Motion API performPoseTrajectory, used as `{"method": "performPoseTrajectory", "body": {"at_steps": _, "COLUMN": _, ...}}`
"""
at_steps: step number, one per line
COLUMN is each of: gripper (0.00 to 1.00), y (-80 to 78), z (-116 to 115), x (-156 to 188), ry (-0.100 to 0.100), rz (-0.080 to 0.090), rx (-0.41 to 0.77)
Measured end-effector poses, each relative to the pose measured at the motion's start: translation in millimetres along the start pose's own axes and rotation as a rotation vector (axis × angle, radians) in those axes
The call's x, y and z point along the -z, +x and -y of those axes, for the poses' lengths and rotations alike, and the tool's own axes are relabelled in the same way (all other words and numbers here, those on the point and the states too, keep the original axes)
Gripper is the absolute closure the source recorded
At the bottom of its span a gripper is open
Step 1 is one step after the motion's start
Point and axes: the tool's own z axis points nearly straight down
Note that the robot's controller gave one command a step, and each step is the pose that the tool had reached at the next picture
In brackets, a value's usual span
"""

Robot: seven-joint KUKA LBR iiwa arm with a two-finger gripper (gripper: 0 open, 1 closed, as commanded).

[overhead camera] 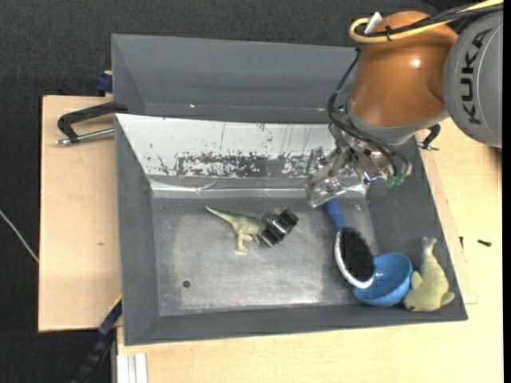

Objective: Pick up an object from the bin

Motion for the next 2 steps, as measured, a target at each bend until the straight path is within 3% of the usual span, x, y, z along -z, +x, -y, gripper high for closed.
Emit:
{"method": "performPoseTrajectory", "body": {"at_steps": 1, "gripper": 0.0, "y": 1.5, "z": 0, "x": -4, "ry": -0.003, "rz": -0.007, "rx": -0.001}}
{"method": "performPoseTrajectory", "body": {"at_steps": 2, "gripper": 0.0, "y": 10.4, "z": 13, "x": -146, "ry": -0.006, "rz": -0.015, "rx": -0.052}}
